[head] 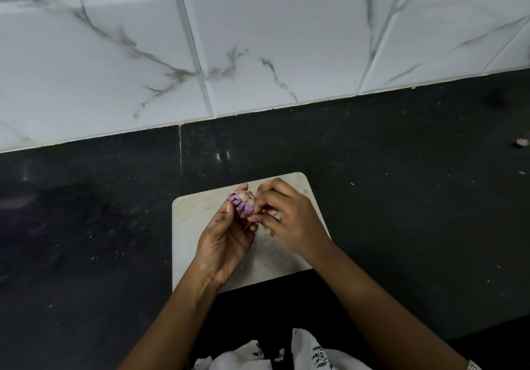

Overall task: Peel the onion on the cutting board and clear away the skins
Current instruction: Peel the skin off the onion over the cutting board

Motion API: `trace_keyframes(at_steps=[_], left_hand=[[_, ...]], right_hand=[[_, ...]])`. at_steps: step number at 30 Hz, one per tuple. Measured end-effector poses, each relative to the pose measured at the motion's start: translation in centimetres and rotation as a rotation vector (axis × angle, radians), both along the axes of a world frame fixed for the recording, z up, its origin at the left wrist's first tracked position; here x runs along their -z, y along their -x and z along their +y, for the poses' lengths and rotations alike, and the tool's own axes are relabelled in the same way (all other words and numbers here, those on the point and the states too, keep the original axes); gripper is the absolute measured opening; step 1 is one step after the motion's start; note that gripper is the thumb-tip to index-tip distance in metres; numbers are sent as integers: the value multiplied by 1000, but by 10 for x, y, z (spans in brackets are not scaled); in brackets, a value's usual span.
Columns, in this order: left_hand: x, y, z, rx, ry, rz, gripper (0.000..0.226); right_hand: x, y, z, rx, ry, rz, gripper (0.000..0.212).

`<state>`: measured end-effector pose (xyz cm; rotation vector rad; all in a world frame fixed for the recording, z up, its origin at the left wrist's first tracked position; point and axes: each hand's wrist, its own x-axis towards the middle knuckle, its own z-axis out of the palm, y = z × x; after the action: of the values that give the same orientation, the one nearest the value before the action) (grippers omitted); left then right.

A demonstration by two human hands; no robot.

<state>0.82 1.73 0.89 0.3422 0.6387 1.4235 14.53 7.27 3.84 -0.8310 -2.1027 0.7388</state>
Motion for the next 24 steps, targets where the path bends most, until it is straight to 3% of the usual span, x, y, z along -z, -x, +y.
trace_keyframes(at_steps=[7, 13, 17, 21, 24], left_hand=[[4, -2, 2, -26, 60, 9, 63], [7, 0, 2, -75, 122, 14, 72], [4, 4, 4, -184, 246, 60, 43], [6, 6, 4, -218, 276, 144, 53], [6, 5, 0, -173, 299, 121, 43]], right_hand=[[2, 2, 1, 113, -146, -1, 10], [3, 1, 1, 38, -47, 37, 9], [12, -7, -2, 71, 57, -16, 10], [30, -12, 2, 133, 229, -236, 15], [32, -9, 4, 65, 292, -460, 33]])
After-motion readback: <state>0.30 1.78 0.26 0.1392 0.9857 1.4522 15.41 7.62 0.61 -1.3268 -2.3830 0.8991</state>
